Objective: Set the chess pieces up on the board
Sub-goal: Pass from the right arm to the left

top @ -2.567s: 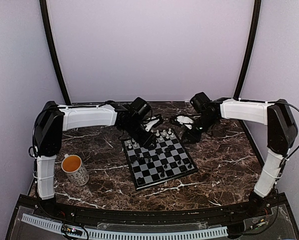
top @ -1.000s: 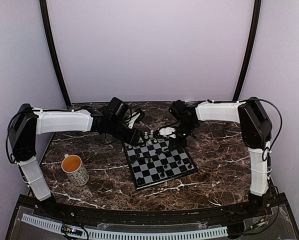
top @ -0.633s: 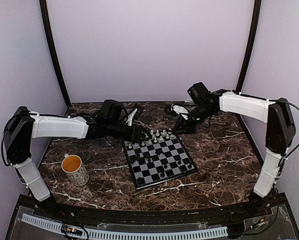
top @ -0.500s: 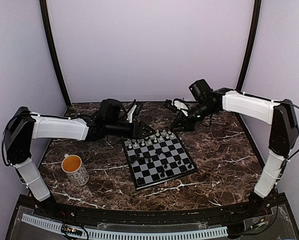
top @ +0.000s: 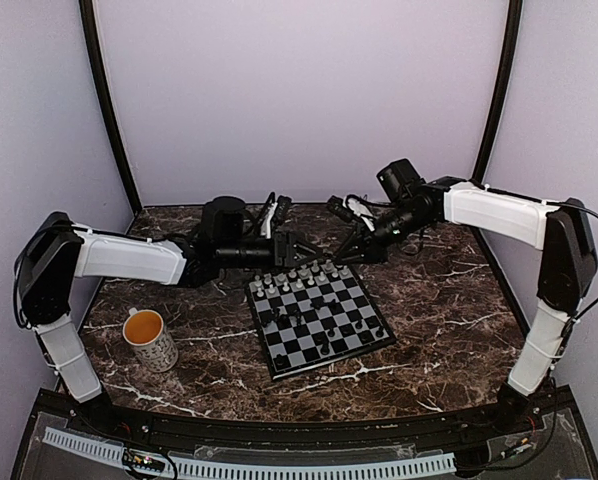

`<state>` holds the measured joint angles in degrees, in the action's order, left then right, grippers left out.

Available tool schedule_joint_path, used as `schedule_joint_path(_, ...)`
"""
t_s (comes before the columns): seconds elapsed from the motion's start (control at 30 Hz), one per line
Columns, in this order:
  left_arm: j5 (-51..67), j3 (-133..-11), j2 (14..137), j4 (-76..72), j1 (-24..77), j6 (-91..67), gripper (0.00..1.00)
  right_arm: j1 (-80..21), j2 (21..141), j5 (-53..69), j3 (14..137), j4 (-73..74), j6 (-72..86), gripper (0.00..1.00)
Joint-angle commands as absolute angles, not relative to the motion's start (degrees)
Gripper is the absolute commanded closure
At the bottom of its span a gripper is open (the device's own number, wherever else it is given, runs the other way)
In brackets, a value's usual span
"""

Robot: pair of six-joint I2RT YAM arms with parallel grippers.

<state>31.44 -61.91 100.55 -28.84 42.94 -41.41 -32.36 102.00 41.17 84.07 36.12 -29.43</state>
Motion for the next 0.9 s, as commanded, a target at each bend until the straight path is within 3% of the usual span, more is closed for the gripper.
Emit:
schedule_joint_path(0.0, 32.96, -64.6, 101.95, -31.02, 43.62, -43.34, 0.57, -33.45, 100.81, 43.33, 84.18, 36.07, -29.27, 0.83)
schedule_joint_path(0.23, 34.85, -66.28, 103.9, -32.11, 44.15, -44.5, 0.67, -33.88, 101.47, 43.09, 84.76, 36.39, -29.2, 0.82)
schedule_joint_path(0.7, 37.22, -66.44, 105.69, -33.9, 44.21, -46.43, 0.99, -33.93, 101.69, 42.64, 84.79, 36.23, -29.18, 0.82)
schedule_joint_path(0.77, 37.24, -66.57, 105.76, -33.77, 44.28, -46.15, 1.0, -33.93, 101.62, 42.38, 84.86, 36.63, -29.19, 0.78)
schedule_joint_path(0.87, 36.75, -67.27, 105.09, -30.68, 44.26, -43.37, 1.0, -33.27, 100.45, 42.04, 84.46, 38.55, -29.88, 0.64)
